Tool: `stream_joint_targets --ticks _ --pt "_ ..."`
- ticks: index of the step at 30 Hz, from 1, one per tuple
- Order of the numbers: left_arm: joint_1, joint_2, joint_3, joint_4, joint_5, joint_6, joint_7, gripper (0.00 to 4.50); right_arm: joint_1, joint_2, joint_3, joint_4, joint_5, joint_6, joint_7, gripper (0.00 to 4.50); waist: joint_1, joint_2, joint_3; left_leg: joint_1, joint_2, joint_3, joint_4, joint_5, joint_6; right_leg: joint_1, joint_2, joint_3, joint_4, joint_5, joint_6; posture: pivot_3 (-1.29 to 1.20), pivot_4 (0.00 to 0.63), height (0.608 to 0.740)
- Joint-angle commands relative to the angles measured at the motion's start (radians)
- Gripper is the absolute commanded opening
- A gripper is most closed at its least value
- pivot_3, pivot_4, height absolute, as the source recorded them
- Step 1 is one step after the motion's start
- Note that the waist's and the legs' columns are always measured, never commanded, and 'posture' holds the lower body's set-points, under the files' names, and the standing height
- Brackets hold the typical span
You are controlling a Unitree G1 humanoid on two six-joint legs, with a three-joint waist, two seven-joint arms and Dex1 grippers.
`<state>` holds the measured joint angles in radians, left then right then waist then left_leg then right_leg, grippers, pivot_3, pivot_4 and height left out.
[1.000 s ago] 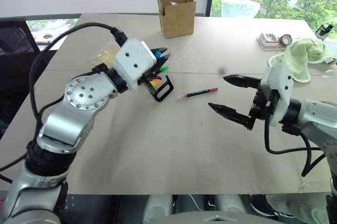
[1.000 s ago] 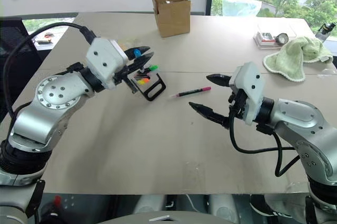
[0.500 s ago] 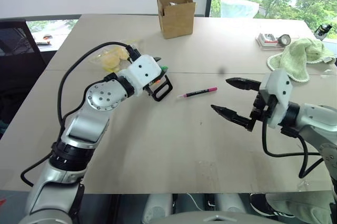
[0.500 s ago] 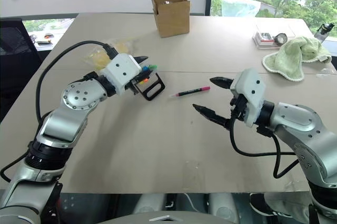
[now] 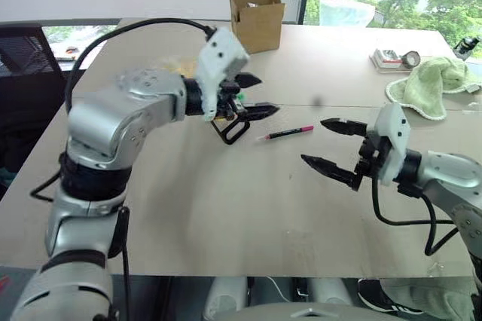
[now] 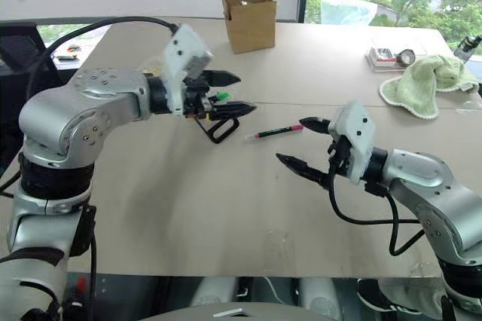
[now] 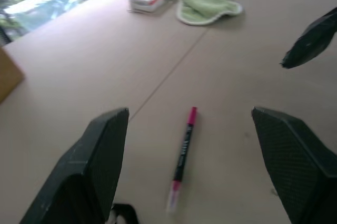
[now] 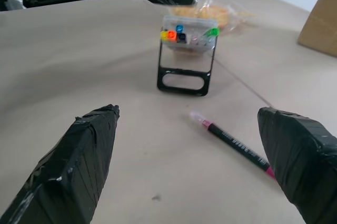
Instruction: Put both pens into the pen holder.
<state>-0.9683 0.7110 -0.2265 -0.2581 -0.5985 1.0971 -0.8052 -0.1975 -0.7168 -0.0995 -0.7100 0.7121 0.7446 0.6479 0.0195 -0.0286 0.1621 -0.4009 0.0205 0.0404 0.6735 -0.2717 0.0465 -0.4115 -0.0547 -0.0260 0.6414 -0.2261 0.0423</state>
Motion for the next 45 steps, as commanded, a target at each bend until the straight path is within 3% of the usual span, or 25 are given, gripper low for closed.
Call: stream_joint_targets --ticks 1,5,9,14,18,21,26,27,29,33,37,40,43,45 --pt "-0.194 -0.107 -0.185 0.211 0.087 0.013 -0.093 3.86 0.09 -0.042 -0.104 -0.093 0.018 0.014 -0.022 4.5 0.002 0.0 0.0 0.0 0.0 0.0 0.0 0.0 0.0 0.0 0.0 0.0 0.0 0.0 0.0 0.0 0.15 0.74" --pt "-0.349 -0.244 -0.378 0.513 0.266 -0.114 -0.153 3.86 0.211 -0.058 -0.188 -0.159 0.011 0.021 -0.062 4.5 -0.007 0.0 0.001 -0.001 -0.003 0.0 0.001 0.0 0.0 0.0 0.001 0.001 0.0 0.0 0.0 0.0 0.15 0.74" --pt "-0.46 -0.443 -0.554 0.991 0.491 -0.395 -0.234 3.86 0.381 -0.05 -0.305 -0.249 -0.033 0.005 -0.094 4.5 -0.004 0.001 0.001 0.0 -0.004 -0.002 -0.001 0.0 0.0 -0.002 0.004 0.004 -0.001 -0.001 0.0 0.0 0.15 0.74" --pt "-0.498 -0.593 -0.563 1.335 0.64 -0.624 -0.271 3.86 0.489 -0.019 -0.382 -0.318 -0.028 0.004 -0.139 4.5 -0.009 -0.001 0.002 0.0 -0.006 -0.003 -0.001 -0.001 0.002 -0.005 0.006 0.013 -0.001 0.0 0.0 0.0 0.15 0.74" --pt "-0.497 -0.644 -0.555 1.465 0.744 -0.744 -0.29 3.86 0.57 -0.015 -0.439 -0.337 0.005 -0.033 -0.162 4.5 -0.005 -0.001 0.002 -0.004 -0.006 -0.004 -0.001 -0.002 0.003 -0.008 0.005 0.012 -0.001 0.0 0.0 0.0 0.15 0.74" --pt "-0.493 -0.656 -0.545 1.51 0.797 -0.784 -0.323 2.7 0.609 -0.031 -0.475 -0.337 0.043 -0.064 -0.181 4.5 -0.005 -0.001 0.002 -0.005 -0.005 -0.003 0.001 -0.002 0.004 -0.008 0.004 0.013 -0.001 0.0 0.0 0.0 0.15 0.74" --pt "-0.486 -0.67 -0.486 1.548 0.835 -0.778 -0.352 0.23 0.616 -0.073 -0.49 -0.337 0.092 -0.076 -0.223 4.5 -0.006 -0.001 0.002 -0.004 -0.004 -0.003 0.006 -0.003 0.005 -0.006 0.004 0.013 0.0 0.0 0.001 0.0 0.15 0.74" --pt "-0.486 -0.672 -0.469 1.552 0.838 -0.768 -0.35 0.03 0.608 -0.08 -0.488 -0.337 0.103 -0.073 -0.233 4.5 -0.007 -0.001 0.002 -0.004 -0.003 -0.003 0.007 -0.003 0.005 -0.006 0.004 0.013 0.0 -0.001 0.002 0.0 0.15 0.74" --pt "-0.498 -0.67 -0.411 1.555 0.814 -0.722 -0.371 0.03 0.583 -0.083 -0.482 -0.337 0.13 -0.063 -0.253 4.5 -0.01 -0.001 0.002 -0.003 -0.002 -0.003 0.008 -0.003 0.005 -0.004 0.005 0.013 0.0 -0.002 0.002 0.0 0.15 0.74" --pt "-0.628 -0.609 -0.149 1.51 0.629 -0.452 -0.487 0.03 0.509 -0.103 -0.465 -0.325 0.186 -0.039 -0.272 4.5 -0.009 -0.002 0.003 -0.003 -0.002 -0.004 0.009 -0.003 0.005 -0.005 0.006 0.013 0.001 0.0 0.003 0.0 0.15 0.74" --pt "-0.675 -0.502 0.072 1.296 0.448 -0.163 -0.528 0.03 0.454 -0.12 -0.426 -0.305 0.207 -0.031 -0.281 4.5 -0.006 -0.002 0.003 -0.016 -0.003 -0.006 0.012 -0.003 0.005 -0.016 0.006 0.013 0.004 0.003 0.003 0.0 0.15 0.74" --pt "-0.522 -0.48 0.348 0.862 0.284 -0.049 -0.309 0.03 0.392 -0.097 -0.375 -0.272 0.212 -0.055 -0.28 4.5 -0.009 0.0 0.001 -0.016 -0.003 -0.006 0.012 -0.003 0.006 -0.016 0.005 0.014 0.003 0.001 0.005 0.0 0.15 0.74" --pt "-0.249 -0.497 0.447 0.276 0.3 -0.173 -0.075 0.03 0.306 -0.075 -0.321 -0.209 0.214 -0.084 -0.248 4.5 -0.013 0.003 0.0 -0.014 -0.004 -0.006 0.011 -0.001 0.001 -0.015 0.001 0.018 0.002 0.0 0.006 0.0 0.15 0.74" --pt "-0.147 -0.502 0.469 0.092 0.293 -0.247 0.009 0.03 0.269 -0.084 -0.294 -0.182 0.193 -0.094 -0.215 4.5 -0.015 0.002 0.0 -0.014 -0.004 -0.006 0.011 -0.001 0.0 -0.016 0.001 0.022 0.004 0.001 0.006 0.0 0.15 0.74"
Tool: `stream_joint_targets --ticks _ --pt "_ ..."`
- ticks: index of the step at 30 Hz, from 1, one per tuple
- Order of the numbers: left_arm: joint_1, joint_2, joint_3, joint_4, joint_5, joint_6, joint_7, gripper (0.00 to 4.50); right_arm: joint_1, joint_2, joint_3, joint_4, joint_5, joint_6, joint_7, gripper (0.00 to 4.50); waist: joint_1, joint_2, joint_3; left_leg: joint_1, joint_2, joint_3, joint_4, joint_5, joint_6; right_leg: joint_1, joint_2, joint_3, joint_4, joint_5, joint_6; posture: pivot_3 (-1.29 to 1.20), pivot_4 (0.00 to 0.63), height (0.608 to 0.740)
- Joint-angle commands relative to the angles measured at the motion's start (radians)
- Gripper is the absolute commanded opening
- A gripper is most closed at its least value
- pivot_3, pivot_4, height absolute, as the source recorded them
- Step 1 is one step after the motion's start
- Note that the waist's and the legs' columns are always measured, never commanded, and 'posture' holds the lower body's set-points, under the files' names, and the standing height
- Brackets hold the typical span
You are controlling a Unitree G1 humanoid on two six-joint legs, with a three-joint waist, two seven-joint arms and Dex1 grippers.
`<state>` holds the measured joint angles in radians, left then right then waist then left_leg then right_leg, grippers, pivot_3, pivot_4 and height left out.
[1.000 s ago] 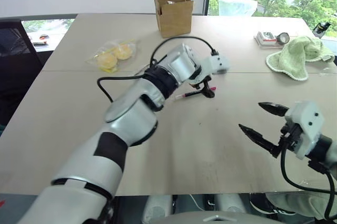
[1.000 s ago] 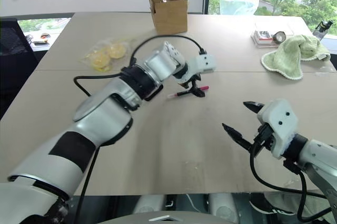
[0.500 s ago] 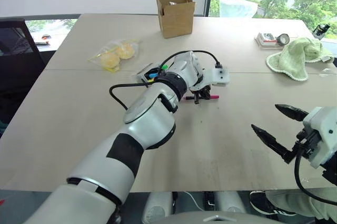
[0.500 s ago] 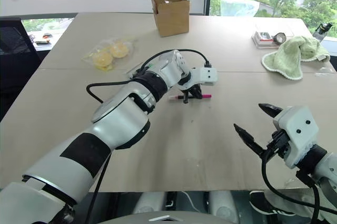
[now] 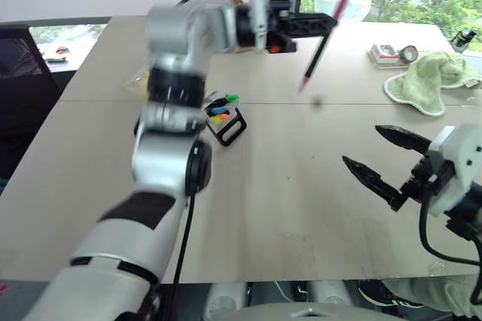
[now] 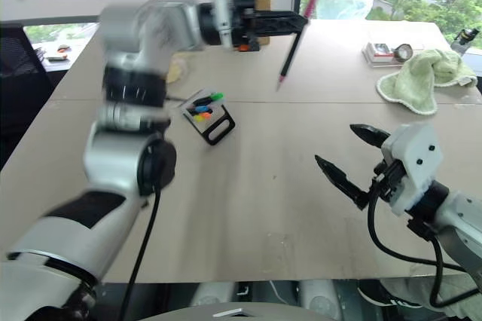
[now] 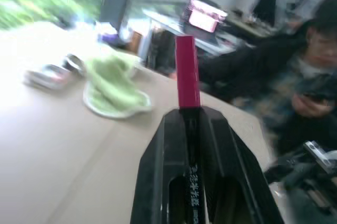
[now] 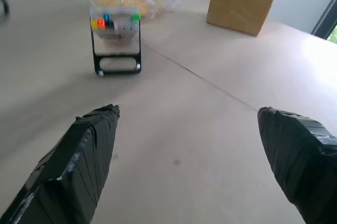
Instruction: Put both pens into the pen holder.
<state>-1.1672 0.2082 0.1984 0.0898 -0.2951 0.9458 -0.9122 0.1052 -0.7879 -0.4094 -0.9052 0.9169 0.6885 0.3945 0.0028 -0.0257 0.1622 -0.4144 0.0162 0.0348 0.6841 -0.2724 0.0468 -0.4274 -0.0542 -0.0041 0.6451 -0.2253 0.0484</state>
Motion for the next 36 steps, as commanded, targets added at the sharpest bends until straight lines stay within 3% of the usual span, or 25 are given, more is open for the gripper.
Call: stream_joint_targets --ticks 1,6,8,13,22,36 --pt "0.115 0.02 0.025 -0.325 0.002 -0.147 0.126 0.03 -0.056 -0.018 0.033 0.03 -0.025 -0.041 0.052 4.5 0.007 -0.001 0.001 -0.001 0.0 0.0 0.001 0.0 0.0 0.0 0.0 -0.001 0.001 0.0 0.0 0.0 0.15 0.74" --pt "0.538 0.168 -0.109 -0.517 0.218 -0.635 0.151 0.03 -0.15 -0.035 0.105 0.106 -0.072 -0.091 0.168 4.5 0.014 0.001 0.0 0.007 -0.003 -0.002 0.0 0.0 0.001 0.007 0.0 -0.004 0.001 0.001 -0.001 0.0 0.15 0.74" --pt "0.618 0.189 -0.14 -0.522 0.265 -0.747 0.184 0.03 -0.176 -0.038 0.117 0.131 -0.071 -0.092 0.192 4.5 0.014 0.0 0.0 0.018 -0.003 0.0 -0.002 -0.004 0.006 0.019 -0.001 -0.003 -0.002 -0.001 -0.005 0.0 0.15 0.74" --pt "0.744 0.228 -0.191 -0.44 0.315 -0.991 0.211 0.03 -0.213 -0.052 0.127 0.172 -0.083 -0.086 0.244 4.5 0.026 -0.002 0.001 0.016 -0.003 -0.001 0.003 -0.003 0.007 0.019 -0.002 -0.004 -0.003 0.002 -0.009 0.0 0.15 0.74" --pt "0.731 0.299 -0.207 -0.207 0.347 -1.289 0.227 0.03 -0.224 -0.06 0.106 0.182 -0.065 -0.066 0.261 4.5 0.015 0.0 -0.001 0.017 0.0 0.0 0.001 -0.003 0.007 0.018 0.0 -0.007 -0.002 0.005 -0.005 0.0 0.15 0.74" --pt "0.6 0.34 -0.223 0.1 0.321 -1.491 0.2 0.03 -0.184 -0.055 0.074 0.129 -0.03 -0.04 0.209 4.5 0.011 0.0 -0.001 0.017 0.0 0.001 0.001 -0.003 0.007 0.018 0.001 -0.008 -0.003 0.005 -0.004 0.0 0.15 0.74"
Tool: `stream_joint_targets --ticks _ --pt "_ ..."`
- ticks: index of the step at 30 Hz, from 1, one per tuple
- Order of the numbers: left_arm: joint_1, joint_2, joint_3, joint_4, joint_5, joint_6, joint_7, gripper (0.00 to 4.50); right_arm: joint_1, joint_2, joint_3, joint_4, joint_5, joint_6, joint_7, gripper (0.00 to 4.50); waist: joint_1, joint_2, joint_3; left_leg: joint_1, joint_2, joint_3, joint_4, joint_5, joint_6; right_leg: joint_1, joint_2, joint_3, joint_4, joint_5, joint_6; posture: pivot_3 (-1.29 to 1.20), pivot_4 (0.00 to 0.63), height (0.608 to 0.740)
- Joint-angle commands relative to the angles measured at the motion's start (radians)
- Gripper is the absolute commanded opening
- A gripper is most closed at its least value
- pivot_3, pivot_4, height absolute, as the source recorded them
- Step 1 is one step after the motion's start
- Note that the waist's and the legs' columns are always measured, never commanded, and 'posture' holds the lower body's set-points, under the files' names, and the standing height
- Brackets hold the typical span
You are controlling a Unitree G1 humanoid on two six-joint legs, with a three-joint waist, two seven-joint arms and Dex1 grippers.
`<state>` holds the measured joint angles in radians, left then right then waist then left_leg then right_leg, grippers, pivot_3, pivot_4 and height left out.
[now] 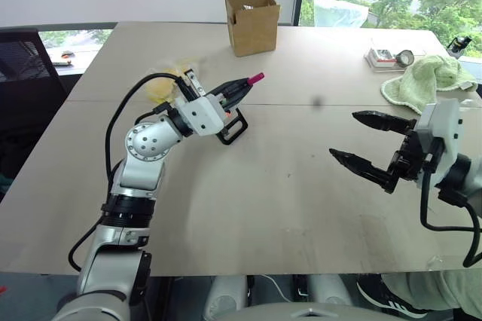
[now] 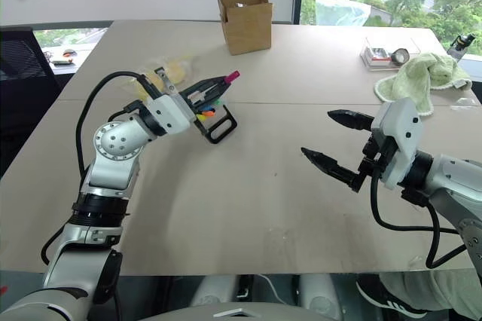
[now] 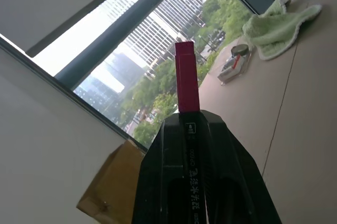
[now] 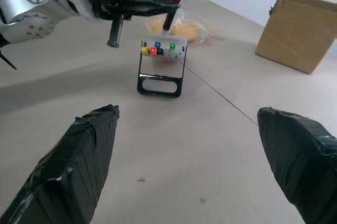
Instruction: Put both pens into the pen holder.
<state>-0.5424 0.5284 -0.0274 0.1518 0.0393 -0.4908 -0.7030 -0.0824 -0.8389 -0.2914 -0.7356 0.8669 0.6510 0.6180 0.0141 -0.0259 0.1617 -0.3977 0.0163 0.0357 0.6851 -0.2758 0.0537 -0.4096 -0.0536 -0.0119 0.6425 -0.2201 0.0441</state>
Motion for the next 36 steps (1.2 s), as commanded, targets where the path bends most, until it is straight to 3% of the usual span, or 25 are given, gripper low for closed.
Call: stream_joint_targets --ticks 1,5,10,14,18,20,23,25,29,33,36 --pt "-0.027 0.021 -0.001 0.052 -0.026 -0.065 -0.016 0.03 0.006 -0.004 -0.047 -0.043 0.023 -0.001 -0.017 4.5 0.0 0.0 0.0 0.0 0.0 0.0 0.0 0.0 0.0 0.0 0.0 0.0 0.0 0.0 0.0 0.0 0.15 0.74" --pt "-0.041 0.015 -0.013 0.076 -0.065 -0.093 -0.045 0.03 0.012 -0.012 -0.052 -0.05 0.033 0.003 -0.027 4.5 0.0 0.0 0.0 0.0 0.0 0.0 0.0 0.0 0.0 0.0 0.0 0.0 0.0 0.0 0.0 0.0 0.15 0.74" --pt "-0.063 0.029 -0.005 0.151 0.008 -0.102 0.017 0.03 0.01 -0.015 -0.05 -0.056 0.042 0.011 -0.04 4.5 0.001 0.0 0.0 0.0 0.0 0.001 0.0 0.0 0.0 0.0 0.0 0.0 0.0 0.0 0.0 0.0 0.15 0.74" --pt "-0.07 0.066 0.007 0.21 0.08 -0.11 0.088 1.57 0.011 -0.017 -0.053 -0.059 0.05 0.016 -0.046 4.5 -0.003 0.0 0.0 0.0 0.0 0.001 0.0 0.0 0.0 -0.001 0.001 0.0 0.0 0.0 0.0 0.0 0.15 0.74" --pt "-0.039 0.082 0.016 0.146 0.03 -0.085 0.075 3.62 0.011 -0.019 -0.052 -0.055 0.045 0.016 -0.048 4.5 0.001 0.0 0.0 -0.001 0.001 0.001 0.0 0.0 0.0 -0.001 0.0 0.0 0.0 0.0 0.0 0.0 0.15 0.74" --pt "-0.029 0.066 0.025 0.084 -0.012 -0.054 0.082 4.42 0.011 -0.02 -0.05 -0.051 0.037 0.015 -0.047 4.5 0.002 0.0 0.0 -0.001 0.0 0.001 0.0 0.0 0.0 -0.001 -0.001 0.0 0.0 0.0 0.0 0.0 0.15 0.74" --pt "0.021 0.026 0.033 -0.122 -0.194 0.163 0.056 4.47 0.018 -0.029 -0.047 -0.049 0.009 0.012 -0.045 4.5 0.001 0.0 0.0 -0.002 0.0 0.001 0.0 0.0 0.0 -0.001 -0.003 0.0 -0.001 0.0 0.0 0.0 0.15 0.74" --pt "0.099 0.017 0.045 -0.357 -0.503 0.507 0.085 4.47 0.041 -0.049 -0.032 -0.034 -0.049 0.015 -0.041 4.5 -0.002 0.0 0.0 -0.002 0.0 0.001 0.0 0.0 0.0 -0.001 -0.007 0.0 -0.001 0.0 0.0 0.0 0.15 0.74" --pt "0.301 0.11 0.11 -0.636 -0.826 0.899 0.142 4.47 0.127 -0.059 -0.009 0.019 -0.177 -0.022 -0.023 4.5 -0.011 0.0 0.0 -0.001 0.001 -0.001 -0.001 0.0 -0.001 -0.001 -0.007 0.002 0.0 0.0 0.001 0.0 0.15 0.74" --pt "0.524 0.231 0.218 -0.767 -0.895 1.093 0.201 4.47 0.251 -0.04 -0.07 0.057 -0.246 -0.084 0.022 4.5 -0.015 0.001 0.0 0.0 0.003 -0.002 -0.003 0.001 -0.002 -0.001 -0.002 0.002 0.001 -0.001 0.0 0.0 0.15 0.74" --pt "0.679 0.255 0.324 -0.838 -0.924 1.143 0.22 4.47 0.347 -0.025 -0.136 0.065 -0.262 -0.117 0.071 4.5 -0.008 0.001 0.001 0.001 0.003 -0.002 -0.003 0.001 -0.002 -0.001 0.002 0.001 0.001 -0.003 -0.003 0.0 0.15 0.74"
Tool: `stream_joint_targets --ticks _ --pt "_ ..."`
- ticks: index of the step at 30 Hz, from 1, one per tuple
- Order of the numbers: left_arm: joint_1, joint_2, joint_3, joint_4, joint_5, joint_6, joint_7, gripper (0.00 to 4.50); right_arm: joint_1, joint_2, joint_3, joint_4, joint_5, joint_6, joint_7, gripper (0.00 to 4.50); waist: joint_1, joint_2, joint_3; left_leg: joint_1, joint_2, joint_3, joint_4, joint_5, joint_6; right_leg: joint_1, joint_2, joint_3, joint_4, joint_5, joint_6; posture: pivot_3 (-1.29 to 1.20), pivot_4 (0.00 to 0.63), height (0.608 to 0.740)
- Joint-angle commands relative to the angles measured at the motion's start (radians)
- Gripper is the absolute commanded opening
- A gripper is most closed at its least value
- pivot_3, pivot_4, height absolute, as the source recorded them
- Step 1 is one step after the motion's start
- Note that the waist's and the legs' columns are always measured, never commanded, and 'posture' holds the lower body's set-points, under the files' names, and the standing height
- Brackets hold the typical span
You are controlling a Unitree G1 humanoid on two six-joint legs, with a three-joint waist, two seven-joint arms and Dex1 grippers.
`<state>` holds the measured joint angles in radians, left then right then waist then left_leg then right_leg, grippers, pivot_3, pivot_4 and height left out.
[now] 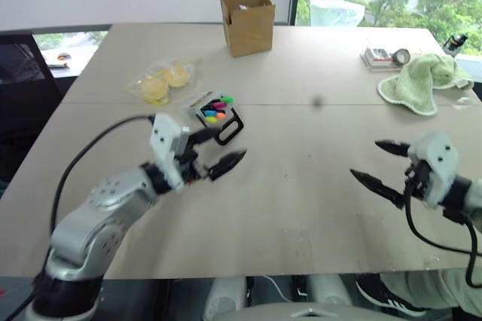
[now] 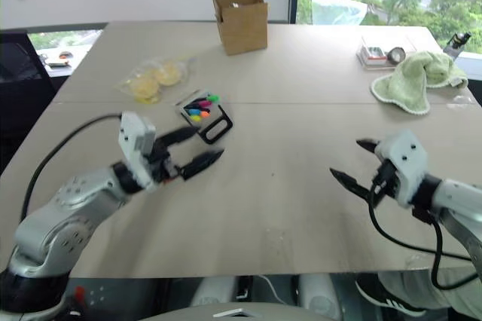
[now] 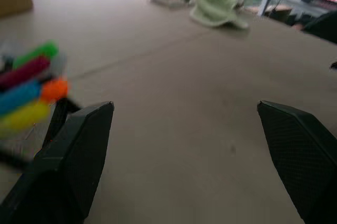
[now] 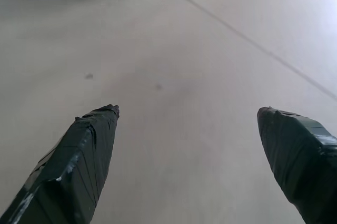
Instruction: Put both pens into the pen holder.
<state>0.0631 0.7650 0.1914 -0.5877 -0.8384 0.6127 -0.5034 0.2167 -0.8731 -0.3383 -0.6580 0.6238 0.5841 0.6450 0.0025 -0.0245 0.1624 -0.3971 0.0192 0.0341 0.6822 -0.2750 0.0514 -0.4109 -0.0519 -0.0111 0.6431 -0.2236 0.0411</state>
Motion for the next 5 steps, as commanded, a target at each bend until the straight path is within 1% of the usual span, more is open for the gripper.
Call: stream_joint_targets --ticks 1,5 --pt "0.119 0.019 0.129 -0.119 -0.053 0.051 0.021 4.47 0.073 0.012 -0.099 -0.01 -0.03 -0.064 0.06 4.5 0.007 0.0 0.0 0.001 0.0 0.001 0.0 0.0 0.0 0.001 0.0 0.0 0.0 -0.001 0.001 0.0 0.15 0.74" --pt "0.221 0.014 0.162 -0.171 -0.04 0.063 0.013 4.47 0.107 0.029 -0.108 0.005 -0.04 -0.082 0.09 4.5 0.012 0.0 0.0 0.002 0.0 0.003 0.002 0.0 0.0 0.002 -0.003 0.001 -0.001 -0.002 0.002 0.0 0.15 0.74"
